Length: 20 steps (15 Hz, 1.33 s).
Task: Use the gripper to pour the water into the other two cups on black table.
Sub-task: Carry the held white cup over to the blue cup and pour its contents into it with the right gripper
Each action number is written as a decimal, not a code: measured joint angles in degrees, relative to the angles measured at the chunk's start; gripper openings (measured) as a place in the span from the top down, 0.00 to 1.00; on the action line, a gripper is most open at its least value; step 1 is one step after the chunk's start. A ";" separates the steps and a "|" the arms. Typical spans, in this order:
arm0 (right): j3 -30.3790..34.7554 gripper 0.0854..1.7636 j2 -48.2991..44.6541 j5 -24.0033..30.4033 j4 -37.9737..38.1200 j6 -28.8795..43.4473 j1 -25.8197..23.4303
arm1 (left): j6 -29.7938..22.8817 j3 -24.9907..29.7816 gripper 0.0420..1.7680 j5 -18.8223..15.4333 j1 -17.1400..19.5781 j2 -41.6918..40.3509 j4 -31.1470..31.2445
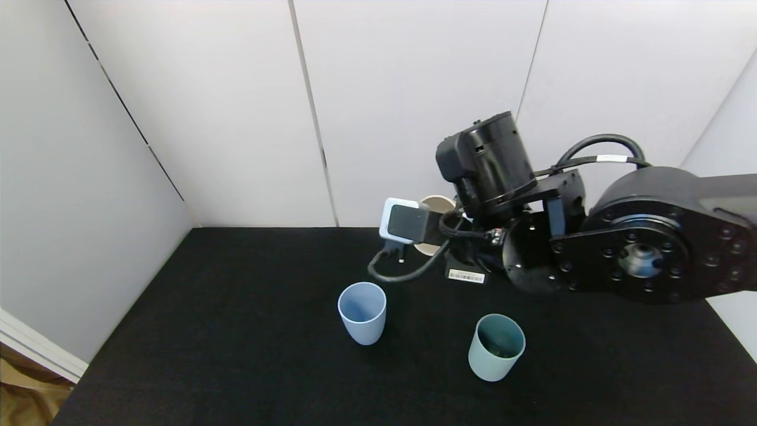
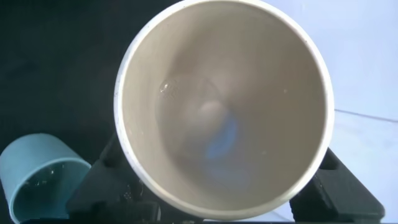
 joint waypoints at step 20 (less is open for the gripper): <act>-18.60 0.31 20.46 -20.03 -0.72 -18.85 7.36 | 0.04 0.00 0.03 -0.01 0.00 0.00 0.00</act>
